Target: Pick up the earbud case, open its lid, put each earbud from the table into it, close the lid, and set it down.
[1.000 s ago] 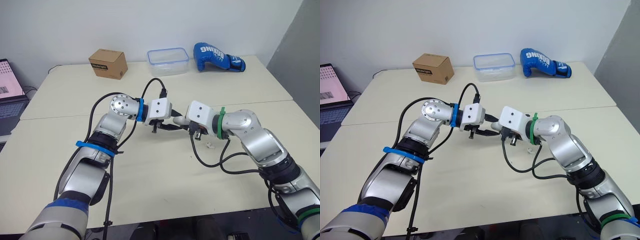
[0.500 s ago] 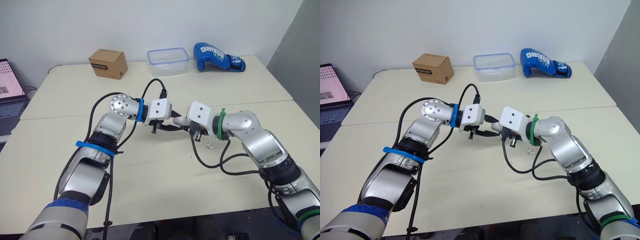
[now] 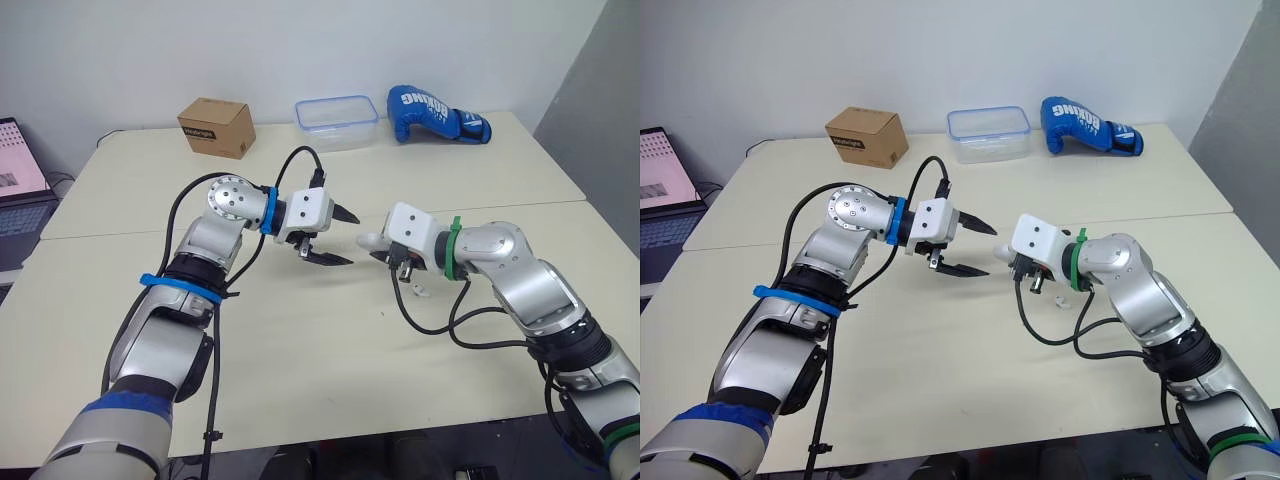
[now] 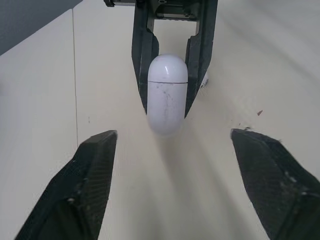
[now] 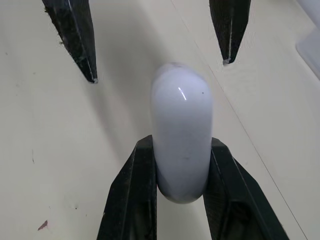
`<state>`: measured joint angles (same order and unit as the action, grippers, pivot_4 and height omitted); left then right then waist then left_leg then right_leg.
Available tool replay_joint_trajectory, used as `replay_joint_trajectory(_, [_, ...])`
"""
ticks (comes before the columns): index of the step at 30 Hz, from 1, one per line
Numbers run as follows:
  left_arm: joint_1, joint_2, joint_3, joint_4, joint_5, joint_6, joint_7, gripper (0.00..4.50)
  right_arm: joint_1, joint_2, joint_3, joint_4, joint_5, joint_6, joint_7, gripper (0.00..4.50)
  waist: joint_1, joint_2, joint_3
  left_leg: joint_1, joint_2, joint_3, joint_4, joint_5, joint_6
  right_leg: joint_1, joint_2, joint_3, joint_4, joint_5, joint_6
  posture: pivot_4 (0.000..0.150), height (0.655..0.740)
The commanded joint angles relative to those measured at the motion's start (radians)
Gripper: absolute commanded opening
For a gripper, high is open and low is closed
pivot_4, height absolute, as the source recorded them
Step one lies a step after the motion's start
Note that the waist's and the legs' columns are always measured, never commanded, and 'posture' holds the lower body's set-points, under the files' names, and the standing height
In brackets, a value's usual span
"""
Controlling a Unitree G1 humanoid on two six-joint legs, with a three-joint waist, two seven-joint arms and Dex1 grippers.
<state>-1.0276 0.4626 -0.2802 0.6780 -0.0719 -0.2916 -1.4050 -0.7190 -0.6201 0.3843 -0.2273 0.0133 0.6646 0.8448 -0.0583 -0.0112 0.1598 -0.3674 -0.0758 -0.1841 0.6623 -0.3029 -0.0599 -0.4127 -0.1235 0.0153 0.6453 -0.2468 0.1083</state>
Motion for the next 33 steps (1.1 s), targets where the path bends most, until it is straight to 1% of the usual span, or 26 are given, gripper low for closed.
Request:
replay_joint_trajectory(1, [-0.033, -0.006, 0.025, -0.001, -0.001, -0.022, 0.011, 3.68, -0.012, -0.002, -0.024, -0.022, -0.008, -0.011, -0.001, 0.79, 0.000, 0.000, 0.000, 0.000, 0.000, 0.000, 0.000, 0.000, 0.000, 0.000, 0.000, 0.000, 0.000, 0.000, 0.000, 0.150, 0.7400])
replay_joint_trajectory(8, [-0.059, -0.043, 0.018, 0.036, 0.024, -0.059, 0.046, 3.68, -0.035, -0.001, 0.002, -0.015, -0.027, -0.029, 0.013, 0.79, 0.001, 0.000, 0.000, 0.000, 0.000, 0.000, 0.000, 0.000, 0.000, 0.000, 0.000, 0.000, 0.000, 0.000, 0.000, 0.150, 0.7400])
replay_joint_trajectory(17, [-0.103, -0.072, 0.017, 0.096, 0.047, -0.111, 0.058, 3.68, -0.041, 0.008, 0.017, -0.016, -0.052, -0.043, 0.023, 0.79, 0.000, 0.000, 0.000, 0.000, 0.000, 0.000, 0.000, 0.000, 0.000, 0.000, 0.000, 0.000, 0.000, 0.000, 0.000, 0.150, 0.7400])
replay_joint_trajectory(20, [-0.109, -0.074, 0.020, 0.107, 0.043, -0.117, 0.042, 3.11, -0.040, 0.010, 0.013, -0.019, -0.055, -0.041, 0.025, 0.79, 0.000, 0.000, 0.000, 0.000, 0.000, 0.000, 0.000, 0.000, 0.000, 0.000, 0.000, 0.000, 0.000, 0.000, 0.000, 0.150, 0.7400])
replay_joint_trajectory(27, [-0.102, -0.079, 0.017, 0.098, 0.038, -0.111, 0.004, 0.91, -0.050, 0.023, -0.001, -0.016, -0.060, -0.036, 0.026, 0.79, 0.000, 0.000, 0.000, 0.000, 0.000, 0.000, 0.000, 0.000, 0.000, 0.000, 0.000, 0.000, 0.000, 0.000, 0.000, 0.150, 0.7400])
replay_joint_trajectory(28, [-0.102, -0.081, 0.018, 0.097, 0.038, -0.112, 0.004, 0.74, -0.051, 0.025, -0.001, -0.015, -0.061, -0.036, 0.027, 0.79, 0.000, 0.000, 0.000, 0.000, 0.000, 0.000, 0.000, 0.000, 0.000, 0.000, 0.000, 0.000, 0.000, 0.000, 0.000, 0.150, 0.7400])
replay_joint_trajectory(33, [-0.107, -0.085, 0.019, 0.108, 0.054, -0.122, 0.029, 0.74, -0.054, 0.032, -0.001, -0.008, -0.062, -0.033, 0.031, 0.79, 0.000, 0.000, 0.000, 0.000, 0.000, 0.000, 0.000, 0.000, 0.000, 0.000, 0.000, 0.000, 0.000, 0.000, 0.000, 0.150, 0.7400])
